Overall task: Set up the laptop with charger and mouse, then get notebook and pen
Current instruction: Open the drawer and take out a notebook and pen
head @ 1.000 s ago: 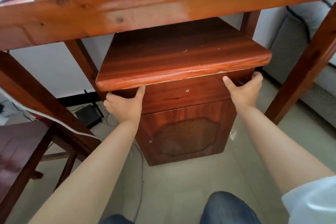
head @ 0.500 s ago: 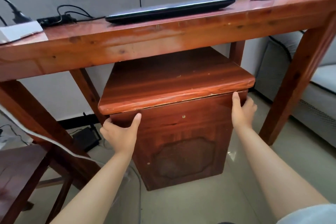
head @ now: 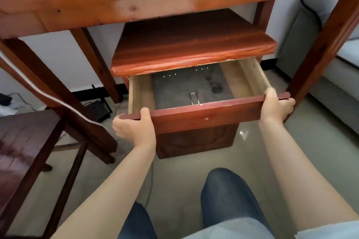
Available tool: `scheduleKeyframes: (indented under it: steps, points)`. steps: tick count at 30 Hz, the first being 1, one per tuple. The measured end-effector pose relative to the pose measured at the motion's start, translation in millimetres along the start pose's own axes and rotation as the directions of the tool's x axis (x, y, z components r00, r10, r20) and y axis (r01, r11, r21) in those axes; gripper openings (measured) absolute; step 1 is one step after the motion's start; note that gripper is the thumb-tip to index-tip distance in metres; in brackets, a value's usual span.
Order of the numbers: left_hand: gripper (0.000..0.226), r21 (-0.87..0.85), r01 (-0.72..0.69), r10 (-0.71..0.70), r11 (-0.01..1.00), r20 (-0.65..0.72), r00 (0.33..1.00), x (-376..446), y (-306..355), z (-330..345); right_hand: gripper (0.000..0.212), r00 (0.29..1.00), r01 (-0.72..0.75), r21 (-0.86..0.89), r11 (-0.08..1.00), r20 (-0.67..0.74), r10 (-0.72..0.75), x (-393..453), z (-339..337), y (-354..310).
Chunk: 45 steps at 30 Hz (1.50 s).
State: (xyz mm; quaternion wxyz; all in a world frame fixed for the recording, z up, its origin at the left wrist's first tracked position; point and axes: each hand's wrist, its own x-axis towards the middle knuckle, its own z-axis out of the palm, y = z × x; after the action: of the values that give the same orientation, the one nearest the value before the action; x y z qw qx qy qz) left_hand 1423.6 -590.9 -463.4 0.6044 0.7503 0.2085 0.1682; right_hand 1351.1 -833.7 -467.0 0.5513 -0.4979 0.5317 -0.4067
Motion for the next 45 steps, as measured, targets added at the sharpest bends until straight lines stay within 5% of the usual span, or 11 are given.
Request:
scheduleKeyframes:
  steps: [7, 10, 12, 14, 16, 17, 20, 23, 29, 38, 45]
  points:
    - [0.056, 0.066, -0.059, 0.053, 0.996, 0.088, 0.995, -13, -8, -4, 0.056, 0.993, -0.116, 0.257, 0.960, 0.049, 0.106, -16, -4, 12]
    - [0.043, 0.344, -0.365, 0.332, 0.865, 0.154, 0.931, -15, -4, -3, 0.058, 0.994, 0.110, -0.012, 0.994, 0.002, -0.110, -24, -7, 8]
    - [0.031, 0.517, -0.478, 0.373, 0.710, 0.300, 0.878, -15, -2, -3, 0.054, 0.862, 0.486, -0.449, 0.750, 0.104, -0.496, -29, -8, 8]
    - [0.024, 0.633, -0.581, 0.386, 0.511, 0.435, 0.813, -11, 3, -4, 0.033, 0.692, 0.680, -0.618, 0.394, 0.366, -0.622, -34, 0, 4]
    - [0.021, 0.655, -0.697, 0.412, 0.292, 0.571, 0.710, -7, 12, 0, 0.017, 0.612, 0.779, -0.585, 0.227, 0.631, -0.476, -39, 13, -8]
    - [0.021, 0.621, -0.736, 0.376, 0.270, 0.636, 0.674, -5, 17, 4, 0.018, 0.573, 0.819, -0.538, 0.201, 0.742, -0.348, -40, 22, -15]
    - [0.026, 0.488, -0.794, 0.220, 0.362, 0.783, 0.581, -1, 26, 21, 0.025, 0.388, 0.913, -0.400, 0.081, 0.913, 0.127, -38, 48, -31]
    - [0.030, 0.455, -0.785, 0.109, 0.421, 0.834, 0.542, 6, 24, 31, 0.029, 0.316, 0.941, -0.338, 0.010, 0.889, 0.331, -37, 58, -33]
    - [0.038, 0.501, -0.779, -0.077, 0.376, 0.855, 0.513, 11, 23, 35, 0.032, 0.310, 0.944, -0.329, -0.023, 0.861, 0.402, -35, 59, -29]
    - [0.035, 0.402, -0.852, -0.123, 0.336, 0.915, 0.383, 7, 26, 27, 0.035, 0.311, 0.941, -0.339, -0.005, 0.857, 0.411, -32, 42, -29]
    - [0.036, 0.419, -0.841, -0.138, 0.342, 0.908, 0.396, 7, 28, 26, 0.032, 0.323, 0.944, -0.321, -0.079, 0.848, 0.421, -37, 46, -35]
